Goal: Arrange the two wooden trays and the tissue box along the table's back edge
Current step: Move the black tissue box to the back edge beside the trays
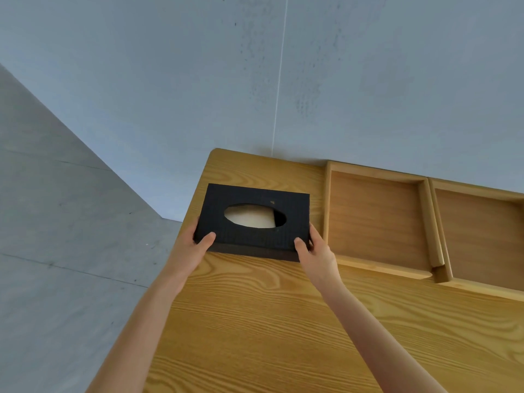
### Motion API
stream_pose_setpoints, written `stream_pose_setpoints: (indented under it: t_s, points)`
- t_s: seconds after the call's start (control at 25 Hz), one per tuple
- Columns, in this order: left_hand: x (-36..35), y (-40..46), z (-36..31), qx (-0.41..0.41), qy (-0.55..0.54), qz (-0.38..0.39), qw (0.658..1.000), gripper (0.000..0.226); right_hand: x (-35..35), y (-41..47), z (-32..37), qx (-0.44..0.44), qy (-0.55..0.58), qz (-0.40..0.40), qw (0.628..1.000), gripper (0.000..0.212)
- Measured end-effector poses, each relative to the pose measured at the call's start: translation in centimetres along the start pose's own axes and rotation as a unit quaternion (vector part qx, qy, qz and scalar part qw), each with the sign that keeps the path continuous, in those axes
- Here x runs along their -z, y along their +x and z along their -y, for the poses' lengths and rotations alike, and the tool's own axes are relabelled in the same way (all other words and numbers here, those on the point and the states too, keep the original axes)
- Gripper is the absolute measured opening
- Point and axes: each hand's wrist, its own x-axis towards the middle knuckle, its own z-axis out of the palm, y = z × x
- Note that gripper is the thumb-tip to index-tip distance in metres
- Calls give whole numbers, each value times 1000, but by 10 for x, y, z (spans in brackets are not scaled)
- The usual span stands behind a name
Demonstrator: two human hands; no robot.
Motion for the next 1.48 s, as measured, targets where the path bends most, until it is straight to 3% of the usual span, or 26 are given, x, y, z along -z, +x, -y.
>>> stream_pose_setpoints:
  t_s: [0.12,0.2,0.32,0.48,0.76,1.16,1.48]
  points:
    - [-4,0,3,-40,152,-49,986,69,-6,-4,-12,98,-125,-33,987,65]
    - [-12,-8,7,-108,321,-75,938,77,-8,-6,-22,193,-260,-72,943,72]
    - [-21,-12,14,-140,424,-62,893,85,-10,-1,-39,254,-381,-89,885,72]
    - [-27,-2,29,-162,462,-75,869,91,-14,5,-47,259,-400,-129,870,53]
    - [-26,36,15,-183,489,-106,846,74,-17,39,-35,257,-422,-137,859,53]
    - [-12,108,-22,-176,477,-112,854,78,-13,111,18,286,-415,-101,858,54]
    - [5,134,-33,-179,509,-88,837,82,-20,128,23,311,-447,-155,824,55]
